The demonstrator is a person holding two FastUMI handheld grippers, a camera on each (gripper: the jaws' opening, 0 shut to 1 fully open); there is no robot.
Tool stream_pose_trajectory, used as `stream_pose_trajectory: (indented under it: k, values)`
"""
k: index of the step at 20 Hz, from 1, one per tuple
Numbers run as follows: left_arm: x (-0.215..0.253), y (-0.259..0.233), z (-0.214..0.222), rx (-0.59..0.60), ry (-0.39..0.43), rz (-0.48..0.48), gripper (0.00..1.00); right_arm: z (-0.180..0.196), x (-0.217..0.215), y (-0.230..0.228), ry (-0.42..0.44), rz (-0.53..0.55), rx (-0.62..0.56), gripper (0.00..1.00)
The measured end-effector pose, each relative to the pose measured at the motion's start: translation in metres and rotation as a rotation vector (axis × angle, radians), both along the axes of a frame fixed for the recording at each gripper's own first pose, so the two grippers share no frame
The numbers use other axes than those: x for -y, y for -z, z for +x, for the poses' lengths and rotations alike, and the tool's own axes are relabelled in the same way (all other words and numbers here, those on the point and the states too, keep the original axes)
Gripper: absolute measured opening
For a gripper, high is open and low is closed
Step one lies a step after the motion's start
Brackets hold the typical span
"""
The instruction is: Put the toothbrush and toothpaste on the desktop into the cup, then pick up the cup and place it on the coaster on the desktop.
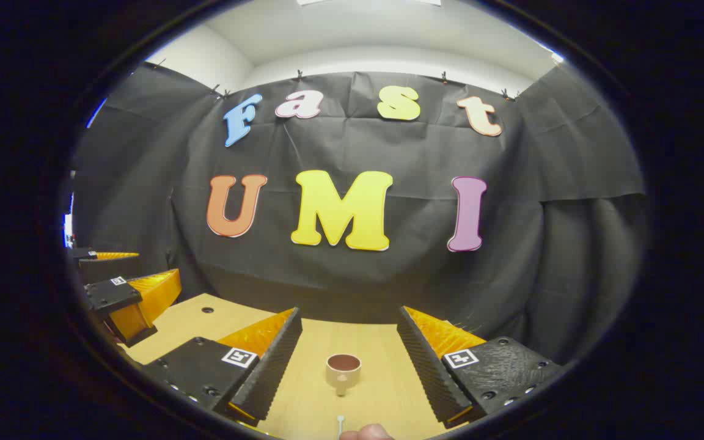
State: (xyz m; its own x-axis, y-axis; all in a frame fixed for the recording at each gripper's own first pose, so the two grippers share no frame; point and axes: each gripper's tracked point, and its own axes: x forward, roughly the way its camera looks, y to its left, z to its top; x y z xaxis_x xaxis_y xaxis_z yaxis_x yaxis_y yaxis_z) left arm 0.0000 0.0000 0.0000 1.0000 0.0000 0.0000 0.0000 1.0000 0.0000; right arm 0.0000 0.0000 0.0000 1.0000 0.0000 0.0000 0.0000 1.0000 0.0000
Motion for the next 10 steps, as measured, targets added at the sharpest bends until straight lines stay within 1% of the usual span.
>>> stream_pose_trajectory:
  k: [1,2,3,4,7,8,10]
  values:
    - [0.0007,0.0015,0.0018,-0.004,0.003,-0.001,0.98,0.0013,-0.0006,0.0010,0.001,0.004,-0.002,0.97]
    - [0.0013,0.0023,0.0021,-0.007,0.004,-0.002,0.98,0.0024,-0.0011,0.0017,0.001,0.005,-0.005,0.95]
    - [0.0008,0.0022,0.0028,-0.005,0.005,-0.002,0.98,0.0032,-0.0006,0.0024,0.002,0.003,-0.005,0.95]
    - [0.0004,0.0026,0.0027,-0.005,0.005,-0.001,0.98,0.0041,-0.0006,0.0023,0.003,0.002,-0.006,0.98]
    - [-0.0007,0.0032,0.0041,-0.007,0.003,0.001,0.98,0.0055,0.0016,0.0046,0.011,0.010,-0.013,0.98]
    - [-0.0006,0.0028,0.0043,-0.006,0.000,0.001,0.98,0.0047,0.0028,0.0042,0.013,0.011,-0.014,0.95]
    - [-0.0012,0.0018,0.0051,-0.005,0.000,-0.001,0.98,0.0053,0.0055,0.0034,0.020,0.014,-0.013,0.95]
